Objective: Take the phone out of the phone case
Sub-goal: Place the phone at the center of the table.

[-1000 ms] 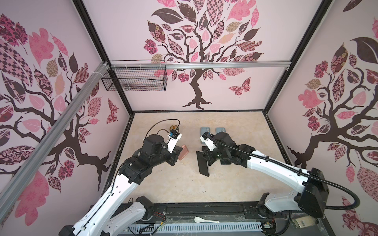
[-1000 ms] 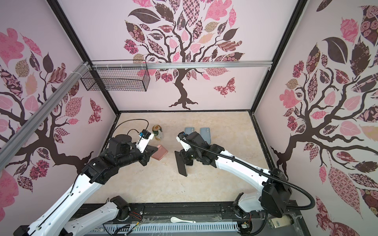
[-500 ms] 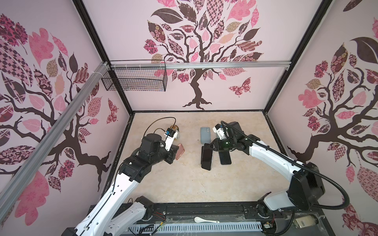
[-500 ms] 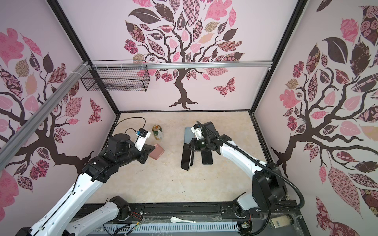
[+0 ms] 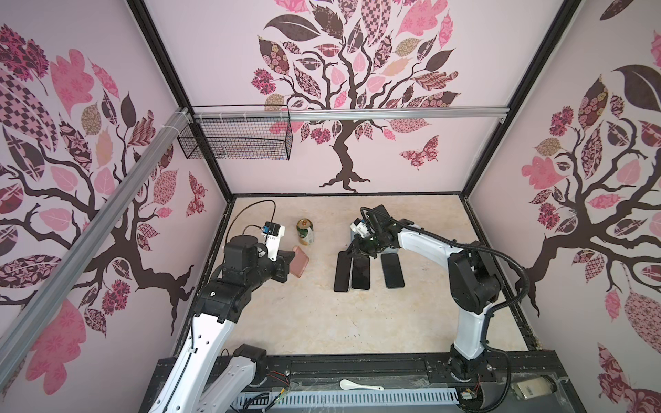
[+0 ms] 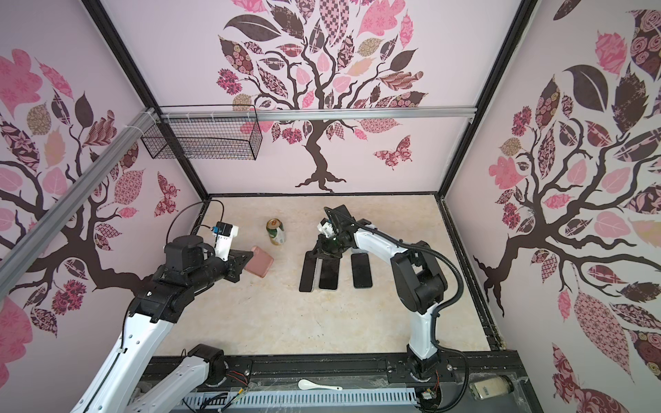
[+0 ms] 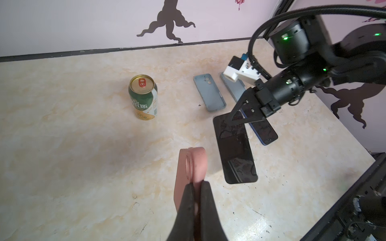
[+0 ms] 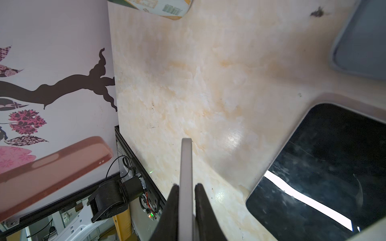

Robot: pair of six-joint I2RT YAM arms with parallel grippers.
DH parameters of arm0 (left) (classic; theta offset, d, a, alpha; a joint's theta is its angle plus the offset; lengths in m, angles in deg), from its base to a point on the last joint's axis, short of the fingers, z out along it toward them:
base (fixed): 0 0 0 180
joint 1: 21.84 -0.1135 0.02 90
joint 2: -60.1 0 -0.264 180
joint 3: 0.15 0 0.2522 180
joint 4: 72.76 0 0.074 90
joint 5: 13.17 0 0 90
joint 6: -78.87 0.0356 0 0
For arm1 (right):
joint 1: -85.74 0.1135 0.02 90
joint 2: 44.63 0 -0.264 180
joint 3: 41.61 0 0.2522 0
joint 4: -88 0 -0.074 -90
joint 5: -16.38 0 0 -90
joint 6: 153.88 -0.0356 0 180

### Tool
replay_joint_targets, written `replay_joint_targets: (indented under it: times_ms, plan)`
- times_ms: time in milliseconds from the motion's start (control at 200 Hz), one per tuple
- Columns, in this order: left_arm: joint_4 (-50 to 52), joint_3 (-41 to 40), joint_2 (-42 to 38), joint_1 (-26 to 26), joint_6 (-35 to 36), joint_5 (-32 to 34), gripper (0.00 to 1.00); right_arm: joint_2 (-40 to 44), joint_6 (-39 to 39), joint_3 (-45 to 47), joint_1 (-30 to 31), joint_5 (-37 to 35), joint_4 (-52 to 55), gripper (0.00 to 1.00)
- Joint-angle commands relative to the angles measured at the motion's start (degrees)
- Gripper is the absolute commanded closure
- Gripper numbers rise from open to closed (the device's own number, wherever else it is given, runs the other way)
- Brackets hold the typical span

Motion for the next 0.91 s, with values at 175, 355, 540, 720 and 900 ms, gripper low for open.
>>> replay_joint_targets:
  times_ms: [175, 355, 540, 720, 900]
  plan:
    - [1.2, -1.7, -0.8, -0.2, 0.3, -1.8, 1.0, -9.6, -2.4, -8.6, 0.2, 6.9, 1.1, 1.0]
    - [1.2, -2.1, -0.7, -0.2, 0.5, -2.7, 1.0, -14.7, -3.4, -12.3, 0.2, 8.5, 1.1, 1.0]
    - [1.0, -2.0, -0.3, -0.2, 0.5, -3.3, 1.0, -18.3, -4.4, -15.7, 0.2, 9.0, 1.0, 0.99]
    - [1.5, -1.9, -0.2, -0.2, 0.8, -3.5, 1.0, -21.2, -3.9, -18.7, 0.2, 9.3, 2.1, 0.96]
    - [1.8, -2.2, -0.4, -0.2, 1.0, -3.5, 1.0, -23.8, -2.4, -21.8, 0.2, 9.4, 4.7, 0.93]
